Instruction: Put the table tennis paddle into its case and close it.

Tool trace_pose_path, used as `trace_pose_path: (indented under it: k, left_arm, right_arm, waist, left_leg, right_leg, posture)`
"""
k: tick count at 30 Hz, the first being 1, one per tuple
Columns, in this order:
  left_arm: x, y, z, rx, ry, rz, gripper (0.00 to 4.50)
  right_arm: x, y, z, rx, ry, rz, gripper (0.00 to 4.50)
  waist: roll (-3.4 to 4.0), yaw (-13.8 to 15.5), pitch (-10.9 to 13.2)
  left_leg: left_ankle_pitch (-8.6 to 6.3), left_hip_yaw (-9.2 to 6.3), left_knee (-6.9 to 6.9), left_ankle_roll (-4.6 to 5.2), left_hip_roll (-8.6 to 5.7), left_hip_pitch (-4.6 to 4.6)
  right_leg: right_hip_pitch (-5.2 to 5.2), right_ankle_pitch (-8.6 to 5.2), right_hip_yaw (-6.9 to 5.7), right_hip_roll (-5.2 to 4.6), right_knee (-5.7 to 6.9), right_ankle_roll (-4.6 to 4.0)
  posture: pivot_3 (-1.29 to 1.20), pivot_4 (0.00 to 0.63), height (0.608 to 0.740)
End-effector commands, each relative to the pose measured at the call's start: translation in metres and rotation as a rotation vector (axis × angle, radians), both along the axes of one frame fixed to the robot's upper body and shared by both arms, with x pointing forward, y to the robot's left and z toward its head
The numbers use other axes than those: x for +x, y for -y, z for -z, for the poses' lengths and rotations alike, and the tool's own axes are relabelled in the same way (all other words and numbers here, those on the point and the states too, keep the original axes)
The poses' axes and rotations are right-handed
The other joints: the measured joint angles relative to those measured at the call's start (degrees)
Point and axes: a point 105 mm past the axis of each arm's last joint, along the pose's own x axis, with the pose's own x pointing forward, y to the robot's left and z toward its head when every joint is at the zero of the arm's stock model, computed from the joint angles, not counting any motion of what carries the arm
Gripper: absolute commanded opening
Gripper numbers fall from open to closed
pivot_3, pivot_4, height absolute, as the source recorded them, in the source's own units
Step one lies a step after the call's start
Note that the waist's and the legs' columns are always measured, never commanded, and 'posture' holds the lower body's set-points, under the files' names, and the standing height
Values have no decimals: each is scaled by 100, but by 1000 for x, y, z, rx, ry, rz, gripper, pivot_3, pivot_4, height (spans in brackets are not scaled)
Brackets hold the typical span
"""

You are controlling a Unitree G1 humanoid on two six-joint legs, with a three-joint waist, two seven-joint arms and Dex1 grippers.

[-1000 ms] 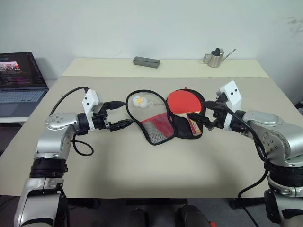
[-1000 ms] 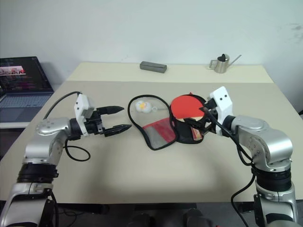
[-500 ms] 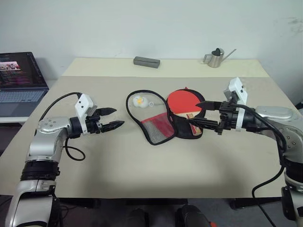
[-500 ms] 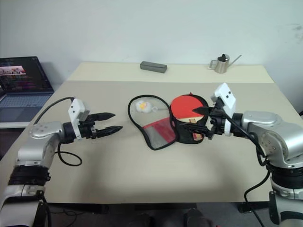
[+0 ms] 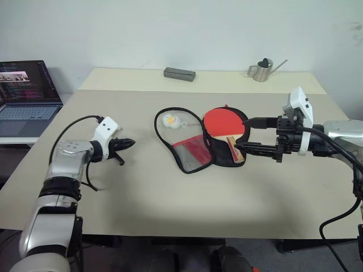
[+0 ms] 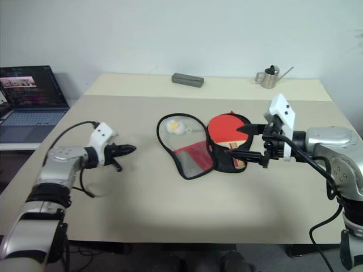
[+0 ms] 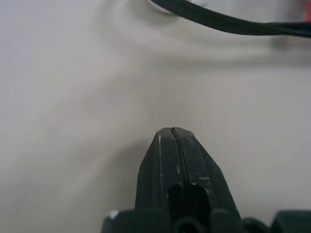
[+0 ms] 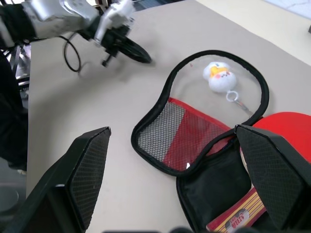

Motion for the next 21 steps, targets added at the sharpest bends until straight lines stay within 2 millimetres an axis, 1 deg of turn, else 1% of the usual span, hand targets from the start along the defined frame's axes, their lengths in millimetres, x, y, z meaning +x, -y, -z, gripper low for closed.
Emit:
trace_pose_path:
  k: [1, 6, 8, 11, 14, 21]
  left_arm:
    - [12, 11, -7, 32, 39, 21, 18]
    - [22, 29, -5, 40, 42, 35, 18]
    - [27, 37, -7, 46, 47, 48, 18]
    - [30, 45, -11, 38, 58, 65, 18]
    - [31, 48, -13, 28, 62, 72, 18]
    - [28, 50, -6, 24, 49, 88, 18]
  right_arm:
    - [1, 4, -9, -15, 73, 18, 4500]
    - [4, 16, -3, -52, 81, 61, 4500]
    - [4, 25, -2, -66, 83, 82, 4500]
    - [4, 30, -2, -73, 84, 93, 4500]
    - [4, 31, -4, -73, 90, 96, 4500]
    - [6, 39, -11, -77, 118, 121, 4500]
  waist:
    - [-1, -5, 0]
    - [-3, -29, 2]
    - [-4, -21, 2]
    - [-5, -28, 3]
    - [-5, -34, 3]
    - [-5, -25, 3]
  left_leg:
    - [0, 1, 0, 0, 0, 0]
    - [0, 3, -1, 0, 1, -3]
    - [0, 2, -1, 0, 0, -2]
    - [0, 4, 0, 0, -1, -2]
    - [0, 3, -1, 0, 0, -2]
    - [0, 3, 0, 0, -1, -2]
  right_leg:
    - [-1, 0, 1, 0, 0, 0]
    - [-3, 0, 3, 0, 0, 0]
    - [-3, 0, 1, 1, 0, 0]
    - [-3, 0, 3, 2, 0, 0]
    - [-3, 0, 3, 2, 1, 0]
    - [-3, 0, 3, 2, 1, 0]
  posture:
    - [0, 150, 740]
    - [0, 150, 740]
    - [0, 150, 740]
    - [0, 150, 740]
    - [0, 150, 740]
    - [0, 150, 740]
